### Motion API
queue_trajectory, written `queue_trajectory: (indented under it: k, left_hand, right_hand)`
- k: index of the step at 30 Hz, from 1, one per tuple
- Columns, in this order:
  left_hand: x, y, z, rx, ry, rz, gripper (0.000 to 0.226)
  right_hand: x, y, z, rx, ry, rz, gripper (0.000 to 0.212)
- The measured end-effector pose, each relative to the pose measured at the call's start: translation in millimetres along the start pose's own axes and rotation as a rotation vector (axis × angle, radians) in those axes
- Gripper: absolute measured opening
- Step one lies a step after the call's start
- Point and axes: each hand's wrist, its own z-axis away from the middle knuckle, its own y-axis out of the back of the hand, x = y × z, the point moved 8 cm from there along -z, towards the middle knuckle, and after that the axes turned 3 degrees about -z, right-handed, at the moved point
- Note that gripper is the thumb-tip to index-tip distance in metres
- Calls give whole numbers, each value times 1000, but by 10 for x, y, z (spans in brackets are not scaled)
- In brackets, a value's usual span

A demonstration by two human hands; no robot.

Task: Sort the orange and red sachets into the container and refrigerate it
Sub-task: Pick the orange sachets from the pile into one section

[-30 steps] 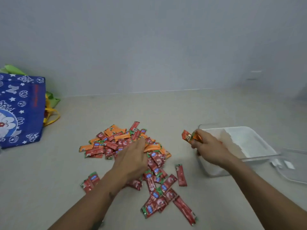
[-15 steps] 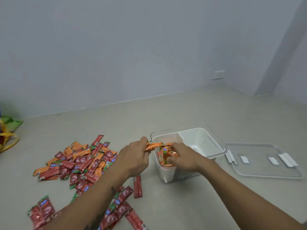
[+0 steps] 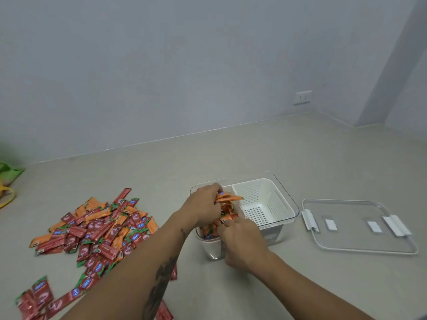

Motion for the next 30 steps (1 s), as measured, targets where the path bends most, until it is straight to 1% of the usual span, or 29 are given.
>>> queue_trajectory:
  k: [3, 6, 12, 15, 18, 19, 21, 23, 25, 27, 30]
  left_hand:
    - [-90, -114, -67, -58, -24, -212, 42]
    - [-150, -140, -19, -50, -86, -337, 47]
    - [-200, 57, 263, 144, -179, -228, 36]
    - [-275, 154, 438, 183, -217, -195, 30]
    - [-369, 242, 584, 195, -237, -155, 33]
    - [-413, 283, 631, 205, -233, -144, 34]
    - [-542, 339, 721, 209, -215, -129, 35]
    - [-729, 403, 833, 210, -185, -119, 34]
    - [-964, 476, 958, 224, -146, -106, 33]
    - [-1221, 504, 1102, 209, -99, -91, 32]
    - [-1611, 507, 1265, 152, -17, -88, 31]
  right_hand:
    - [2, -36, 1, -29, -12, 17, 34]
    - [27, -34, -9, 47, -19, -6, 35]
    - [-7, 44, 19, 73, -38, -3, 24]
    - [-44, 103, 38, 77, -57, -45, 25]
    - [-38, 109, 75, 74, -102, -94, 27]
    - [-32, 102, 79, 66, -113, -112, 27]
    - [-17, 109, 72, 45, -145, -176, 18]
    - [-73, 139, 33, 39, -164, -313, 13]
    - [-229, 248, -50, 103, -125, -431, 14]
    - [-467, 369, -150, 157, -77, -500, 20]
    - [-840, 445, -378, 164, -34, -575, 25]
